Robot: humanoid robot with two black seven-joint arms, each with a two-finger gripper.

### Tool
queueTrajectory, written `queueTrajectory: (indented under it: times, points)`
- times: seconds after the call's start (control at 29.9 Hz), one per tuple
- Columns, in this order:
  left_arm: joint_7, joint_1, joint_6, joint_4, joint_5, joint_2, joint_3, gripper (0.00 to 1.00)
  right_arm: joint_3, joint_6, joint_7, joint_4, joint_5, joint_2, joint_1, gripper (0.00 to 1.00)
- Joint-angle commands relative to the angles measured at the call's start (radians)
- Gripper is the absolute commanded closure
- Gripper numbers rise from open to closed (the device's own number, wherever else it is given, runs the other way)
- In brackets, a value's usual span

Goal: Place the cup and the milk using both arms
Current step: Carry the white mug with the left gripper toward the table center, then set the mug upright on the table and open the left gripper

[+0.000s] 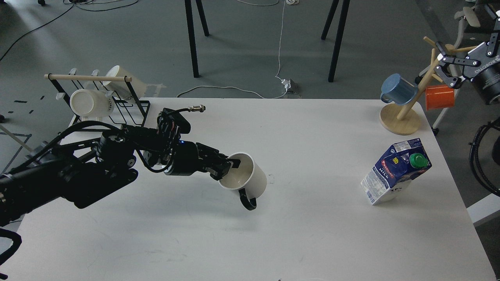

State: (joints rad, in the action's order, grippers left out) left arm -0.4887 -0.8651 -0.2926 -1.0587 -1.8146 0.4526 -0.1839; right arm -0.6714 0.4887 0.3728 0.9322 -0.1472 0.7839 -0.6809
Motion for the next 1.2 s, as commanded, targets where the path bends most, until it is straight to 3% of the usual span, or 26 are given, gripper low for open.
queueTrajectory:
  times: [0.0,0.4,0.64,0.94,1.17]
  points:
    - [0.000,0.001,0.000,0.002,-0.002,-0.025,0.001,1.00,0.001,0.000,-0.002,-0.003,0.002,0.000,0.001,0.01]
    - [0.000,0.008,-0.008,0.020,-0.003,-0.097,0.012,0.99,0.003,0.000,-0.002,-0.009,0.002,-0.018,0.001,0.01]
    - [0.000,0.014,-0.086,0.026,-0.009,-0.107,0.012,0.94,0.003,0.000,-0.002,-0.006,0.002,-0.015,0.003,0.01]
    - [0.000,0.012,-0.111,0.026,-0.009,-0.103,0.014,0.92,0.003,0.000,-0.002,-0.006,0.002,-0.015,0.007,0.01]
    - [0.000,0.014,-0.118,0.023,-0.009,-0.101,0.012,0.78,0.003,0.000,-0.002,-0.007,0.002,-0.015,0.007,0.01]
